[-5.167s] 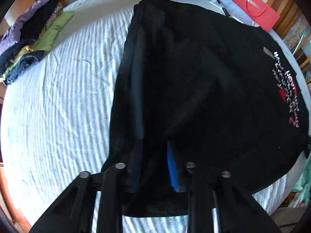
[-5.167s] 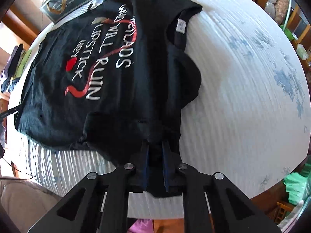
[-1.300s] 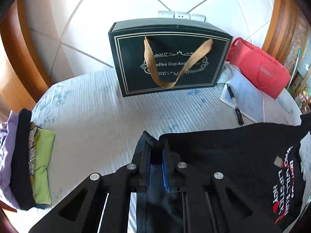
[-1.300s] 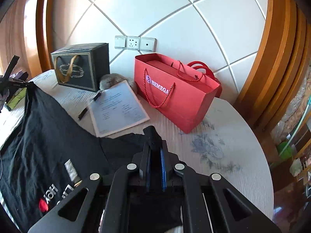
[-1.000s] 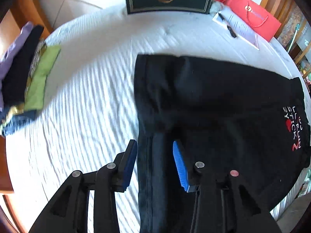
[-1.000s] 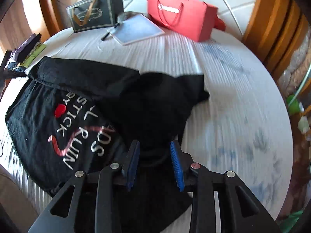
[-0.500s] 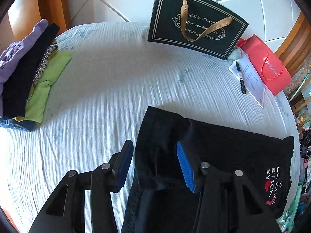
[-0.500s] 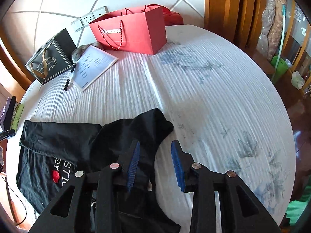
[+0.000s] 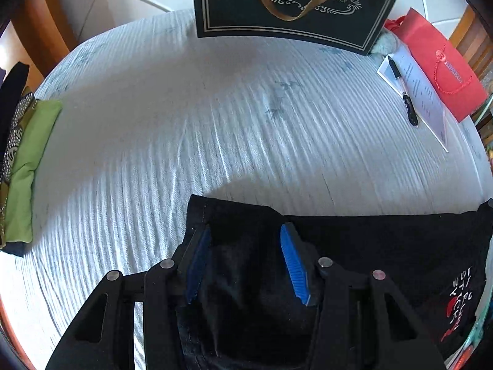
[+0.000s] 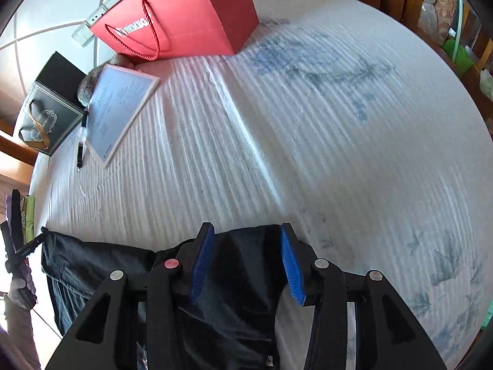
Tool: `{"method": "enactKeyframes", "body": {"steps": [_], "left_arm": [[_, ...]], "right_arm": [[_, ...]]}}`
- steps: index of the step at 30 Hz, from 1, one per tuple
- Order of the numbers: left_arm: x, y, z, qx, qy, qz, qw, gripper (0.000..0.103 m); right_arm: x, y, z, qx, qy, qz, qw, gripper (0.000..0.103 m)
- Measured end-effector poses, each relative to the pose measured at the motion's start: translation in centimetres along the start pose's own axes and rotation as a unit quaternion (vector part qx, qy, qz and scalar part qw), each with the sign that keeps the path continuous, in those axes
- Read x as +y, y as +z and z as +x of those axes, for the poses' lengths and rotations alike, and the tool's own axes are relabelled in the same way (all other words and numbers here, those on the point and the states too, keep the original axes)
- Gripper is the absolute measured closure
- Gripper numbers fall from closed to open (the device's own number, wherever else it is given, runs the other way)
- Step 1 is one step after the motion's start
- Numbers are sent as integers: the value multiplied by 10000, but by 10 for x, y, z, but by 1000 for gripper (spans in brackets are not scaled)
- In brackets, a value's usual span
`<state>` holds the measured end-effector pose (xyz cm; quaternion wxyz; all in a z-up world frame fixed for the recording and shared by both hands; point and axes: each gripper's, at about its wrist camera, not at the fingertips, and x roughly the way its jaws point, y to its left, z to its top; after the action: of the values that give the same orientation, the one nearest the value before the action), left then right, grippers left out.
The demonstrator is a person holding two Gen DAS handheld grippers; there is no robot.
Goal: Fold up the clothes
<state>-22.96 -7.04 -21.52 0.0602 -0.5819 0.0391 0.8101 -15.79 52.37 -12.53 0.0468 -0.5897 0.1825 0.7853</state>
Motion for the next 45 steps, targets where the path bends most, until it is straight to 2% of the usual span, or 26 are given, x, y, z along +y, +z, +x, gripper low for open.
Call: {"method": "enactKeyframes", "body": {"steps": [1, 2, 3, 5, 7, 8, 10, 11, 12, 14, 16, 17, 18, 22, 29, 30, 31, 32, 33, 35, 36, 39, 42, 45], "left_arm": [[-3, -1, -1, -31, 123, 57, 9999, 90], [-5, -1, -3, -61, 245, 113, 9996, 102], [-7, -2, -6, -146, 358, 139, 9992, 100], [-5, -3, -23, -552, 561, 71, 9969, 100], [1, -1, -40, -1052, 1054, -72, 9888, 101], [8, 2, -43, -1171, 1191, -218, 9857, 101], [26, 11, -39, -969, 828, -639, 9898, 100], [32, 13, -35, -827, 689, -812, 9909, 100], [36, 14, -32, -706, 535, -935, 9917, 100], [36, 8, -33, -614, 228, -901, 9938, 92], [34, -1, -36, -566, -13, -808, 9951, 67], [33, -6, -38, -565, -25, -720, 9958, 64], [34, -11, -39, -562, -16, -637, 9964, 63], [35, -30, -37, -511, -54, -407, 9979, 61], [25, -52, -13, -210, -18, -329, 9992, 61], [21, -54, -9, -160, 82, -248, 9995, 61], [16, -56, -5, -173, 257, -114, 9995, 60], [11, -57, -6, -278, 380, -2, 9989, 60], [10, -58, -8, -266, 424, 23, 9987, 60], [9, -61, -16, -217, 362, -27, 9991, 60], [9, -64, -23, -234, 311, -24, 9992, 60], [8, -92, -56, -464, 26, 84, 9989, 57], [13, -132, -85, -524, -142, 68, 9985, 40], [22, -177, -103, -415, -130, -15, 9991, 36]], "right_arm": [[5, -2, 5, 59, -216, -156, 9996, 84], [10, -3, 9, 119, -432, -312, 9985, 98], [15, -5, 8, 18, -621, -469, 9970, 99], [27, -10, -17, -704, -910, -780, 9903, 99], [30, -14, -45, -1491, -1137, -872, 9784, 99], [29, -14, -54, -1791, -1183, -859, 9729, 99], [21, -8, -54, -1896, -1171, -783, 9717, 94], [17, -2, -42, -1624, -1313, -689, 9755, 89], [11, 3, -30, -1360, -1434, -571, 9786, 79], [-3, 4, -22, -1146, -1329, -182, 9843, 75], [-16, -2, -32, -1286, -977, 256, 9865, 70], [-21, -7, -39, -1321, -779, 392, 9874, 66], [-25, -12, -44, -1328, -583, 484, 9882, 60], [-19, -44, -52, -973, -201, 171, 9949, 59], [-2, -95, -23, -117, -138, -97, 9998, 59], [2, -100, -17, 19, -188, -188, 9996, 71], [6, -105, -12, 131, -379, -347, 9986, 99], [12, -110, -7, 207, -800, -612, 9947, 103], [15, -114, -4, 229, -1084, -795, 9907, 101], [9, -116, -11, 57, -1001, -654, 9928, 100], [6, -117, -17, -70, -901, -568, 9943, 94], [1, -133, -45, -509, -636, -675, 9944, 65], [-11, -161, -61, -680, -372, -742, 9942, 63], [-26, -189, -66, -663, -118, -654, 9956, 63]]}}
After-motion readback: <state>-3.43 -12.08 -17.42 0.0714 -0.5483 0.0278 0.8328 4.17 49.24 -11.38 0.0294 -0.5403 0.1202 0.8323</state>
